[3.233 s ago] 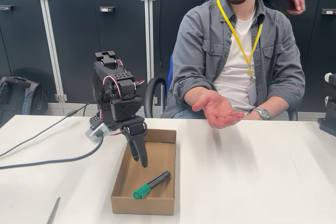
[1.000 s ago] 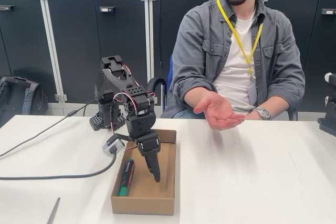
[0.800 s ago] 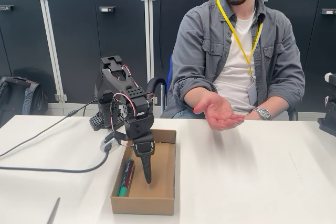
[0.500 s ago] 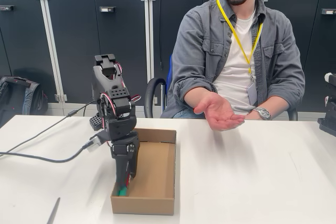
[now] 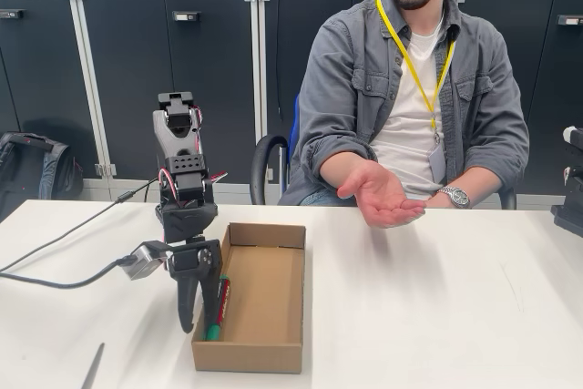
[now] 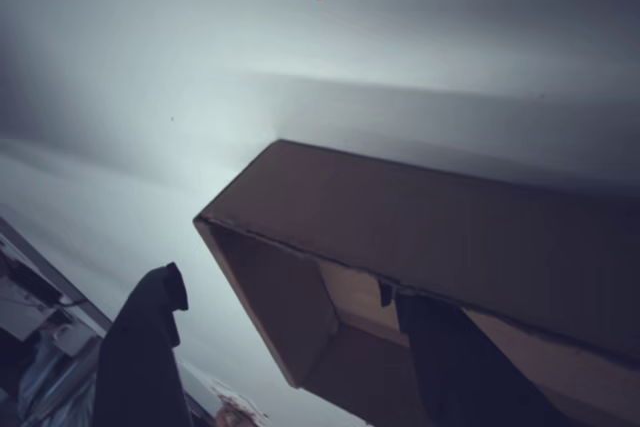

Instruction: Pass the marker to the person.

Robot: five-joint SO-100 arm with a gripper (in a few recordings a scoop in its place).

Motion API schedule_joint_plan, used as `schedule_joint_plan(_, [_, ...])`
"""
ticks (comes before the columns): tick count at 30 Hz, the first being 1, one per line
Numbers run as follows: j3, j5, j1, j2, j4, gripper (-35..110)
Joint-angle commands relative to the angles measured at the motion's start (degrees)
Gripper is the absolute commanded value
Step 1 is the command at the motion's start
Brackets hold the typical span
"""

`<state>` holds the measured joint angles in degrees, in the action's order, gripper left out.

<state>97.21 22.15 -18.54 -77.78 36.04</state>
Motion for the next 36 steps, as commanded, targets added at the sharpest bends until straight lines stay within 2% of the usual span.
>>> schedule_joint_plan(1, [-3.60, -4.57, -2.02, -0.62, -0.18, 44])
schedule_joint_plan(8, [-6.59, -9.49, -4.48, 0.88, -1.49, 44])
schedule_joint_plan(13, [-7.29, 0.00, -4.13, 1.23, -4.31, 44])
schedule_joint_plan(19, [-8.09, 14.85, -5.71, 1.14, 10.20, 44])
schedule_joint_plan(25, [-6.94, 23.47, -5.45, -1.58, 17.49, 46])
schedule_joint_plan(36, [-5.62, 28.92, -6.06, -2.64, 28.74, 49])
